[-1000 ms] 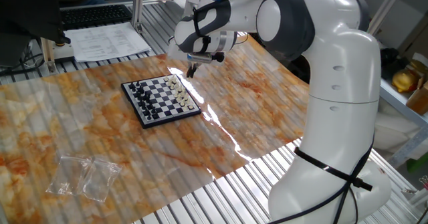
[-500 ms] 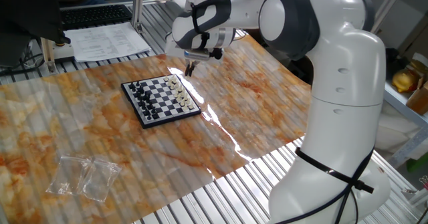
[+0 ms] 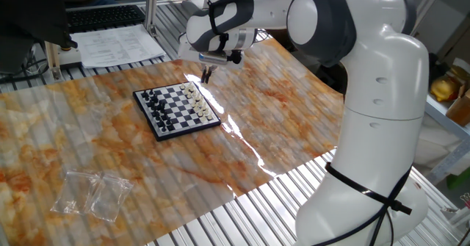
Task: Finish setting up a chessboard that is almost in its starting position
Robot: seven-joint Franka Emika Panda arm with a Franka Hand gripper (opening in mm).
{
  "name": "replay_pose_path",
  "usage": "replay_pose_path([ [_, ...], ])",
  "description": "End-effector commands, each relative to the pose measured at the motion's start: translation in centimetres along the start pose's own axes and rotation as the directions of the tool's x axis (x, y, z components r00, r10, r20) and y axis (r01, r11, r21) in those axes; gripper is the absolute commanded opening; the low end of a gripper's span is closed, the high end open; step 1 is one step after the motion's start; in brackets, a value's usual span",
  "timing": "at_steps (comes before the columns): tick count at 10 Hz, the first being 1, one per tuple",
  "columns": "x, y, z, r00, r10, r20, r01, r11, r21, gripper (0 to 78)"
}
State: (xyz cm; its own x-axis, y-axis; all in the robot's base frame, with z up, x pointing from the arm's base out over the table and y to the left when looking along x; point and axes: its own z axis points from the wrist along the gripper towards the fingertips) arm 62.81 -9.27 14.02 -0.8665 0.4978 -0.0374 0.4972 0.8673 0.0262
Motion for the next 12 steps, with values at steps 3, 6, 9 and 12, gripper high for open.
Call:
replay_pose_path([
  [3,1.5,1.5,-0.8,0.999,0.049,-0.014,-0.049,0.999,-0.003,1.2],
  [6,2.2,2.5,-0.4,0.997,0.073,-0.011,-0.073,0.997,-0.006,1.2],
  [9,2.2,2.8,0.3,0.997,0.076,-0.002,-0.076,0.997,-0.010,1.2],
  [12,2.2,3.0,1.2,0.997,0.078,0.008,-0.078,0.997,-0.015,1.2],
])
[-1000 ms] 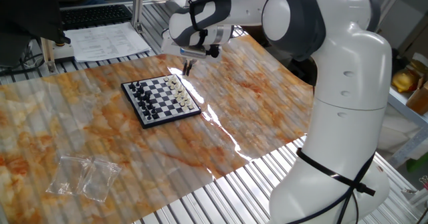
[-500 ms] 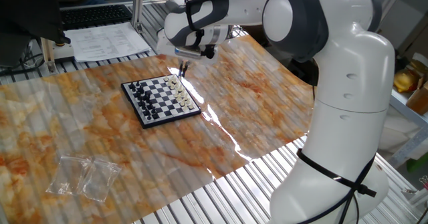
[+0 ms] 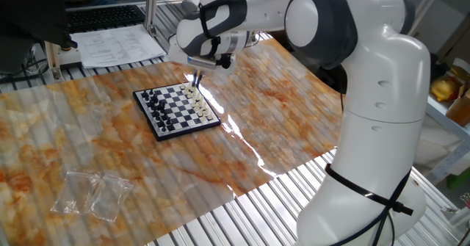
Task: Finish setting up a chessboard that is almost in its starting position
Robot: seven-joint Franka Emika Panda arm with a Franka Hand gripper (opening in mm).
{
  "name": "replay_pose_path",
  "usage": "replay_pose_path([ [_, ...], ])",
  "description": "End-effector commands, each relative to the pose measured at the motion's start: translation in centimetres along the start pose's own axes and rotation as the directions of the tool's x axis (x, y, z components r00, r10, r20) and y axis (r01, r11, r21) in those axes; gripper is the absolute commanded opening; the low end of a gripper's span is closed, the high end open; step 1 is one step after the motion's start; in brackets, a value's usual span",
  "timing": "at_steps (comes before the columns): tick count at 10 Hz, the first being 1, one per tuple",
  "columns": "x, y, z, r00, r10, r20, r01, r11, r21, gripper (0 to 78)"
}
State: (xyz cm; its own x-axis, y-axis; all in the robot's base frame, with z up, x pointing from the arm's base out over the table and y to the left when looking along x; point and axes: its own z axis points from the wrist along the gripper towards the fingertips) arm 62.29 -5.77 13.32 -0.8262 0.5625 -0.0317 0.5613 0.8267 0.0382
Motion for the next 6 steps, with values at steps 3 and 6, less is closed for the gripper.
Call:
replay_pose_path([
  [3,0.2,0.2,1.4,1.000,-0.003,0.026,0.004,1.000,-0.010,1.2],
  [6,0.3,0.2,2.0,0.999,-0.002,0.035,0.002,1.000,-0.016,1.2],
])
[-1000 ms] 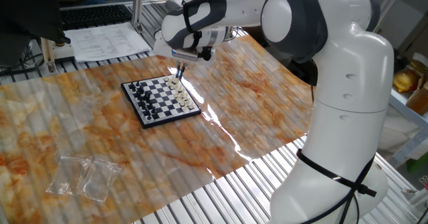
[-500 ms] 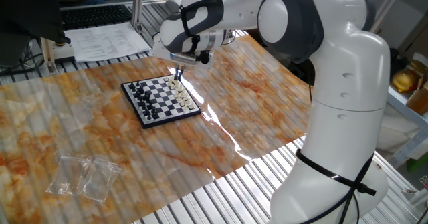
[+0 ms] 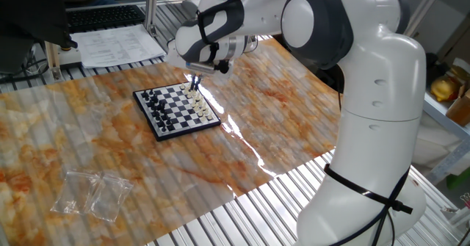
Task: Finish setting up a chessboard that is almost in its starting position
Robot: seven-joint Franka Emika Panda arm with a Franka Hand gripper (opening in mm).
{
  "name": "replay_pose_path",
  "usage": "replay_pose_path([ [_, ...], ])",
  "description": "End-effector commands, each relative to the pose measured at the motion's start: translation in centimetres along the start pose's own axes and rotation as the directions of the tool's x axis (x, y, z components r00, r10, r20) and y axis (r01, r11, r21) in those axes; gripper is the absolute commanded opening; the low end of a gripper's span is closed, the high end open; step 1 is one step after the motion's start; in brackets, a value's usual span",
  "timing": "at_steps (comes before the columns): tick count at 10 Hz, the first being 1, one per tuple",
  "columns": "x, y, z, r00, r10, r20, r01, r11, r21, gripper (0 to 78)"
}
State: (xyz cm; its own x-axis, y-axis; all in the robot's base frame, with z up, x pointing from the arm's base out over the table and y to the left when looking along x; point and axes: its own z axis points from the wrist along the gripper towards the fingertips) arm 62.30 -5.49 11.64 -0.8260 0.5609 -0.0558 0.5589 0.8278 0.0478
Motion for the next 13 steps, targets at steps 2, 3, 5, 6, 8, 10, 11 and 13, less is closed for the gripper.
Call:
replay_pose_path([
  [2,0.2,-0.1,0.8,1.000,-0.001,0.019,0.001,1.000,-0.010,1.2],
  [3,0.2,-0.1,0.9,1.000,-0.002,0.022,0.002,1.000,-0.012,1.2],
  [5,0.3,-0.2,1.0,1.000,0.001,0.025,-0.001,1.000,-0.013,1.2],
  [6,0.3,-0.2,1.0,1.000,0.001,0.025,-0.001,1.000,-0.013,1.2],
  [8,0.3,-0.1,1.1,1.000,0.000,0.025,0.000,1.000,-0.013,1.2],
  [10,0.4,-0.1,1.4,1.000,-0.001,0.029,0.002,1.000,-0.013,1.2],
  [11,0.4,-0.1,1.4,1.000,-0.001,0.029,0.001,1.000,-0.013,1.2],
  [13,0.4,-0.2,1.6,1.000,-0.001,0.030,0.002,1.000,-0.015,1.2],
])
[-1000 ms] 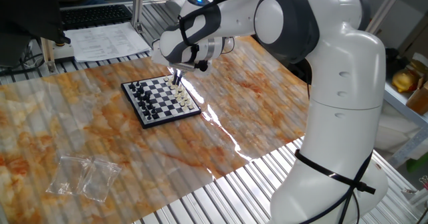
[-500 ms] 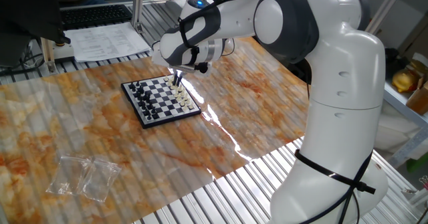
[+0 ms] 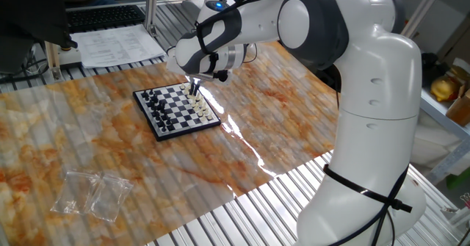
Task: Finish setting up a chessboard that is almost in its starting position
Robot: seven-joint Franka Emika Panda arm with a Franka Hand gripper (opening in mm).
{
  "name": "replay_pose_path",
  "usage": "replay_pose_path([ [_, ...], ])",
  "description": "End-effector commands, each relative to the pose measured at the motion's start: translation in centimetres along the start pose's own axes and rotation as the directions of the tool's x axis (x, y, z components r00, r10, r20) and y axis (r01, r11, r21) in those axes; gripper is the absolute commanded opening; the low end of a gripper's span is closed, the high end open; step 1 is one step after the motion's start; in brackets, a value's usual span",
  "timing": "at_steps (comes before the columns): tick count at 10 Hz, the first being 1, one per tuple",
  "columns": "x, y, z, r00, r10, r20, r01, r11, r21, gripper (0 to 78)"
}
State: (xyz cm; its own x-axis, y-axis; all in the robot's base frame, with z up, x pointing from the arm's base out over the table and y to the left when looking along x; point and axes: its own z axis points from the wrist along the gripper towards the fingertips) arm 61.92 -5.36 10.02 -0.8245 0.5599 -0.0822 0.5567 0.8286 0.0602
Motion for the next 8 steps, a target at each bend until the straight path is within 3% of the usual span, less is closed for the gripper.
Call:
replay_pose_path([
  [1,-0.02,-0.05,0.08,1.000,-0.001,0.005,0.001,1.000,-0.003,1.2],
  [8,0.26,-0.37,0.58,1.000,-0.008,0.006,0.008,1.000,-0.007,1.2],
])
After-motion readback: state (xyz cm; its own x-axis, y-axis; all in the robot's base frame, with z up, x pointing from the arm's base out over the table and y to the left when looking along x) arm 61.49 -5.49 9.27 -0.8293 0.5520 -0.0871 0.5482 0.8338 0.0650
